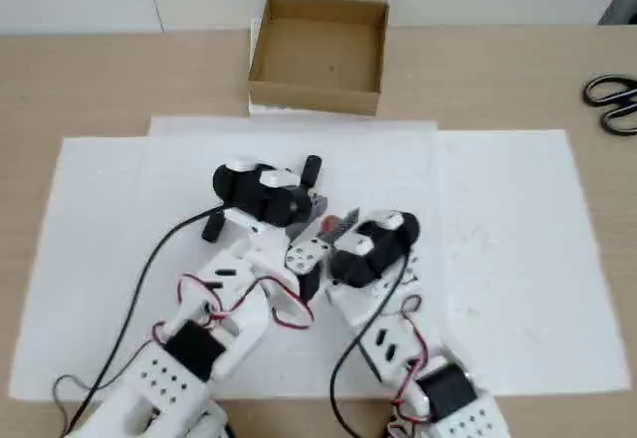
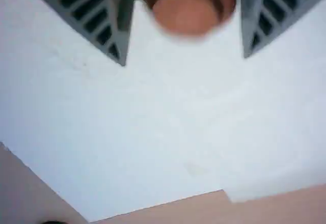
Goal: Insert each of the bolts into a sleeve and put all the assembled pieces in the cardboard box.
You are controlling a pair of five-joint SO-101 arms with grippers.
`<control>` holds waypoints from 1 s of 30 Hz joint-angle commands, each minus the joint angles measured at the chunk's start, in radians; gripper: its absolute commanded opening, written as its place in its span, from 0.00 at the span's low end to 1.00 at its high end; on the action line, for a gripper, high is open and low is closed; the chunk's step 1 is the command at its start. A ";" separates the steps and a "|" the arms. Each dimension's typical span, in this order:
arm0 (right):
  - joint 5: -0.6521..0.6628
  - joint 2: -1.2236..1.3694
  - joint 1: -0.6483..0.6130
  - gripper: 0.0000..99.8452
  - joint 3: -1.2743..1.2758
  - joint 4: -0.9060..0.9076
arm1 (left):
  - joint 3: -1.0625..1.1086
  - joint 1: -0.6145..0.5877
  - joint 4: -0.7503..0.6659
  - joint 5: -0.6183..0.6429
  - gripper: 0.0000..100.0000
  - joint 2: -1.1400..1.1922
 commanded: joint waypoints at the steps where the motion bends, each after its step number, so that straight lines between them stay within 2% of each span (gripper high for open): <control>1: -0.009 -0.019 -0.002 0.00 -0.014 -0.008 | -0.059 0.009 0.014 -0.011 0.15 -0.006; 8: -0.009 -0.019 -0.002 0.00 -0.014 -0.008 | -0.062 0.008 0.018 -0.011 0.15 -0.014; 10: -0.009 -0.019 -0.001 0.00 -0.014 -0.008 | -0.074 0.005 0.061 -0.011 0.18 -0.014; 14: -0.008 -0.019 0.001 0.00 -0.014 -0.008 | -0.176 -0.106 0.262 -0.028 0.25 -0.014; 17: -0.006 -0.019 0.004 0.00 -0.014 -0.008 | -0.262 -0.180 0.417 -0.143 0.26 -0.014; 22: -0.006 -0.019 0.008 0.00 -0.014 -0.008 | -0.337 -0.242 0.562 -0.206 0.26 -0.015; 26: -0.006 -0.019 0.097 0.00 -0.014 -0.008 | -0.395 -0.328 0.669 -0.264 0.26 -0.015; 30: 0.002 -0.019 0.245 0.00 -0.104 0.030 | -0.470 -0.512 0.835 -0.331 0.26 -0.015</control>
